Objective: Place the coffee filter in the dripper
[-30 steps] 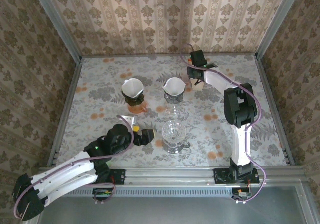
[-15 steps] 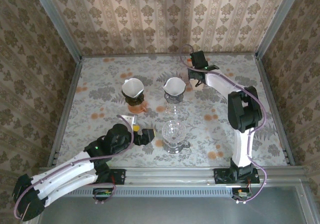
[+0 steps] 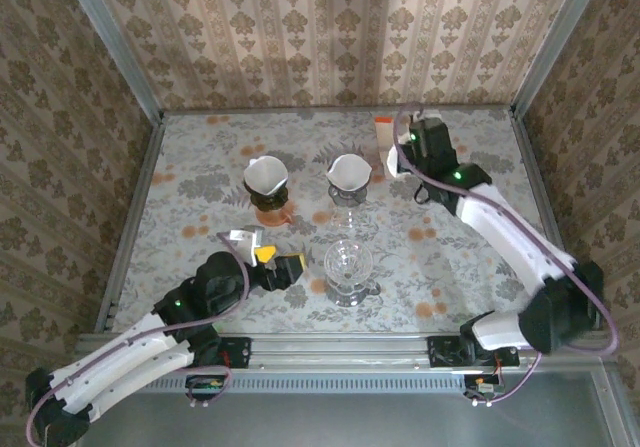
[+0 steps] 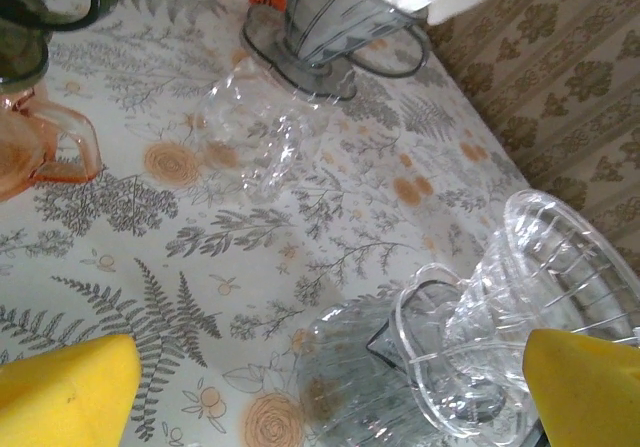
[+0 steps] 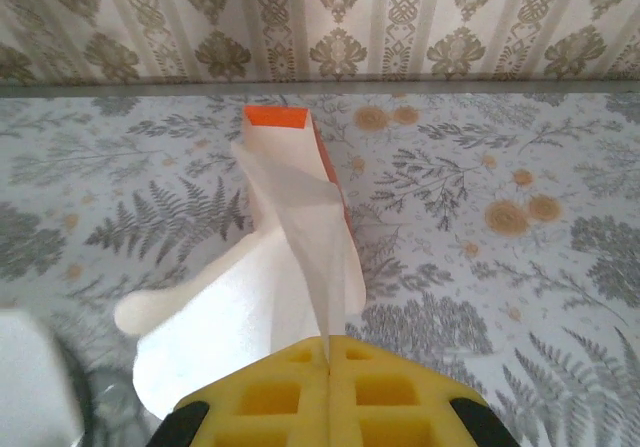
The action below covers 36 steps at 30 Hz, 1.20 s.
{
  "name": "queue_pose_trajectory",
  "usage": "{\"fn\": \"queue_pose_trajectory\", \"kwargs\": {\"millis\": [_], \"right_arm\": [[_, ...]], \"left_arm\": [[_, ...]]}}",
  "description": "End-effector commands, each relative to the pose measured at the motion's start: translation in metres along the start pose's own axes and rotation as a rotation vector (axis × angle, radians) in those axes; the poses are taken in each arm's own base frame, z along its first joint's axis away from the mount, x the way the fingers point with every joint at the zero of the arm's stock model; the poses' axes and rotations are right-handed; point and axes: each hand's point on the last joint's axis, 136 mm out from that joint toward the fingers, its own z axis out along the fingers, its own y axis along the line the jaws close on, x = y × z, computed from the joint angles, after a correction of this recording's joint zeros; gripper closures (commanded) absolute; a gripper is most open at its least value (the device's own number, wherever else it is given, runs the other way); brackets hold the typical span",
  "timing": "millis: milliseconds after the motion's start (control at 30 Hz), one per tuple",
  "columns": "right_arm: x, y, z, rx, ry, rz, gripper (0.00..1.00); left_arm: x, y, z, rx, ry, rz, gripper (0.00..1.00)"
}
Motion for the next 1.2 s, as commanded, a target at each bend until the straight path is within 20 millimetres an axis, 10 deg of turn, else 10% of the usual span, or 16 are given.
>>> {"fn": "queue_pose_trajectory", "kwargs": {"millis": [0,300,600,1167], "right_arm": [[0.015,-0.009,-0.047,0.004,0.0,0.029,1.0],[0.078,0.031,-0.166,-0.381,0.253,0.003,1.0],[0.096,0.057,-0.234,-0.566,0.511,-0.02,1.0],[0.119,0.098,-0.212,-0.543,0.746,-0.066,1.0]], "left_arm": [[-0.017,-0.006,-0.011,-0.002,-0.037,0.034,0.0],[-0.033,-0.013,-0.026,-0.027,-0.039,0.123,0.0],[-0.034,-0.017,-0.024,-0.021,-0.019,0.152,0.0],[-0.027,-0.026,-0.014,0.033,0.016,0.153,0.0]]}}
